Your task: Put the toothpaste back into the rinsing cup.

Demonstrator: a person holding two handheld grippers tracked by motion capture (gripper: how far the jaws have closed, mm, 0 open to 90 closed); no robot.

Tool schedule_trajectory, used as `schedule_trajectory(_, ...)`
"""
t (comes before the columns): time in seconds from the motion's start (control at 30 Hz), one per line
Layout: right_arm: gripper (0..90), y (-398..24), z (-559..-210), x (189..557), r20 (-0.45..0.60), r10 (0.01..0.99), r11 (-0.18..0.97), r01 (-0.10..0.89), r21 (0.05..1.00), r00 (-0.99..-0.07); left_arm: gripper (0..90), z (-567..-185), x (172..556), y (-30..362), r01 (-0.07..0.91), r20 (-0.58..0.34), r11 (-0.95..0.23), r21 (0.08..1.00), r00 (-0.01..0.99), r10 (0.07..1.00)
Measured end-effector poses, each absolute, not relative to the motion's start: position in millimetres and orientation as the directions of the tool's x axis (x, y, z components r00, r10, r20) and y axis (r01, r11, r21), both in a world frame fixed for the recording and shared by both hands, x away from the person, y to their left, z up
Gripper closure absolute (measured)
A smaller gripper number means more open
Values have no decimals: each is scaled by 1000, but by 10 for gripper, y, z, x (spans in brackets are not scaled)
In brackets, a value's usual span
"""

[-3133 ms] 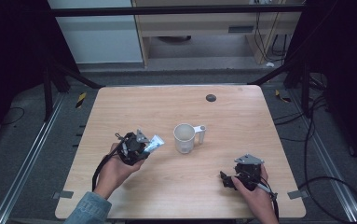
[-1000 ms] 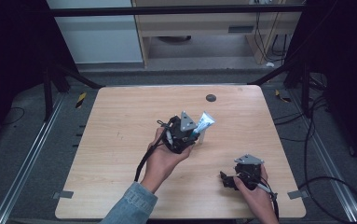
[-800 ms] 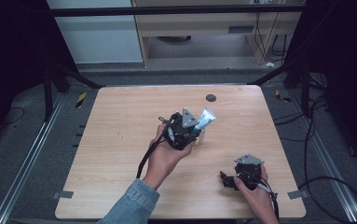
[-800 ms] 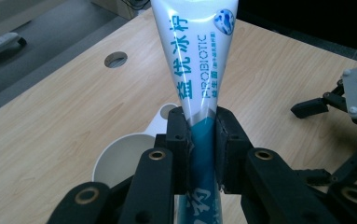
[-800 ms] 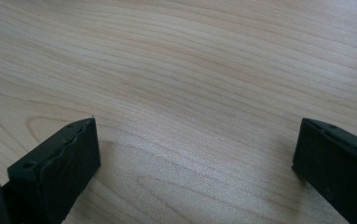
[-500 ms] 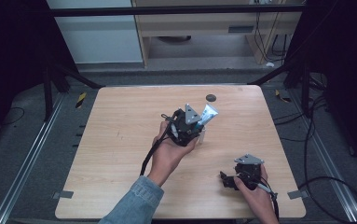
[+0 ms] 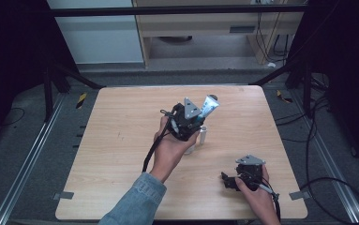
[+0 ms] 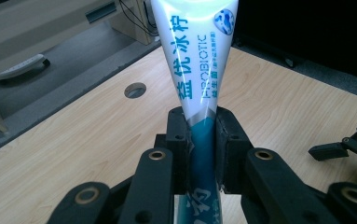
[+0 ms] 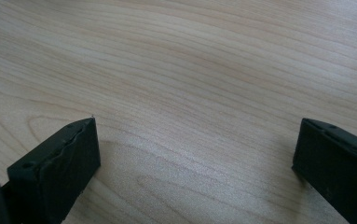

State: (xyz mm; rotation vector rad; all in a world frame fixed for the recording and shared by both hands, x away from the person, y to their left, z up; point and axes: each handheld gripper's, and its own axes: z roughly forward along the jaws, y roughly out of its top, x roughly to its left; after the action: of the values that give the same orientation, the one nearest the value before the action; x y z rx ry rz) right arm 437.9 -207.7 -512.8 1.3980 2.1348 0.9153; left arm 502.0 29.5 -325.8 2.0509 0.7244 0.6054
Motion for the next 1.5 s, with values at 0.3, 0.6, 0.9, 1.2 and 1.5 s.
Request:
schedule_trajectory(0.3,7,-2078,-5128,4379,3,916,276,633,723,-402,777,-3247,5086,314,263,138,-438,860,706,695)
schedule_trajectory(0.6,7,-2078,-5128,4379,3,915,276,633,723,-402,776,-3222,5139,335,236,125,-391,890,699,704)
schedule_trajectory(0.9,7,-2078,-5128,4378,3,915,276,633,723,-403,776,-3191,5176,336,219,104,-350,911,700,707)
schedule_trajectory(1.2,7,-2078,-5127,4378,2,915,277,633,723,-403,776,-3174,5205,326,200,102,-334,921,705,702)
schedule_trajectory(1.5,7,-2081,-5128,4378,2,914,279,632,723,-406,776,-3177,5243,372,183,99,-308,934,695,712)
